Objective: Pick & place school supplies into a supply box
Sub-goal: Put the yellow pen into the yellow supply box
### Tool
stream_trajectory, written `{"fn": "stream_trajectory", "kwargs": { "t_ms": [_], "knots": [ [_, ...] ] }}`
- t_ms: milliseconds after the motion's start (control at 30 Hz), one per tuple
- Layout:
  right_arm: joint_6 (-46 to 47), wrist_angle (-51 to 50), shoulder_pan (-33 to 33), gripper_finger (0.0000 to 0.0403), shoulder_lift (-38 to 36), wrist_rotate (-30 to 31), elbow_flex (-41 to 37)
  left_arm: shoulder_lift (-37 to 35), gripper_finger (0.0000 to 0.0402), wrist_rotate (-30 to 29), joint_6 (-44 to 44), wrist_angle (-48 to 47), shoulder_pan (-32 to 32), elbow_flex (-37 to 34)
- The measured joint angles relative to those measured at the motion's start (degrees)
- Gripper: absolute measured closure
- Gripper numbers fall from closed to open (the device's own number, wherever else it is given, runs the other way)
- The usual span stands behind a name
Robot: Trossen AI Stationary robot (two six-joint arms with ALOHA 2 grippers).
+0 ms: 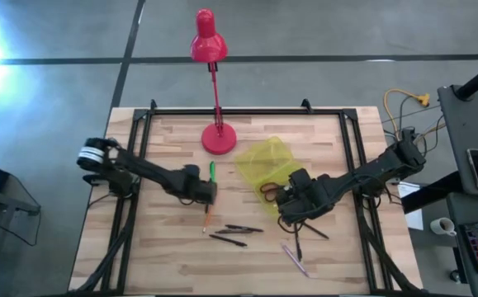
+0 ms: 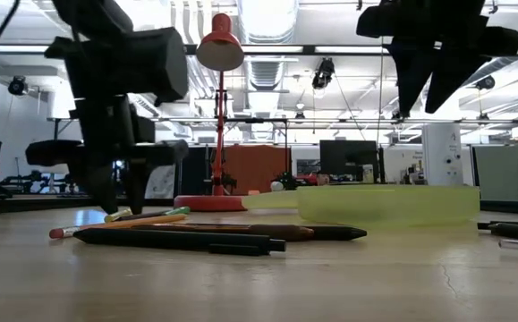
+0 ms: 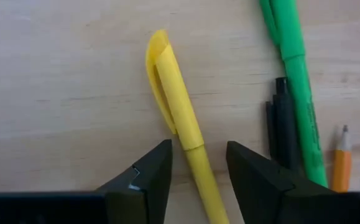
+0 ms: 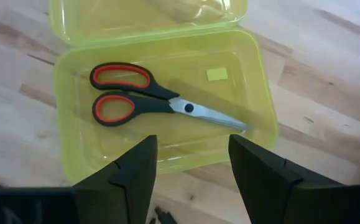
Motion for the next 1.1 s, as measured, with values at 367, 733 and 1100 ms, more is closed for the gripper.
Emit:
{"fn": "stream_trajectory", "kwargs": {
  "t_ms": [367,733,1100],
  "knots": [
    [-5.1,-1.2,2.4,0.0211,-0.2,-0.1,0.1,5.6,0.0373,2.7,7.1,0.8,1.9,1.7],
    [12.8,-13.0,7.0,0.0232,-6.7,9.4,0.1,-2.2,0.0389,4.3,23.5,-0.4,4.2,2.7],
    [15.7,-15.7,6.6,0.0248,-13.1,17.2,0.1,0.6,0.0389,0.5,53.4,5.3,5.1,30.2]
  ]
}}
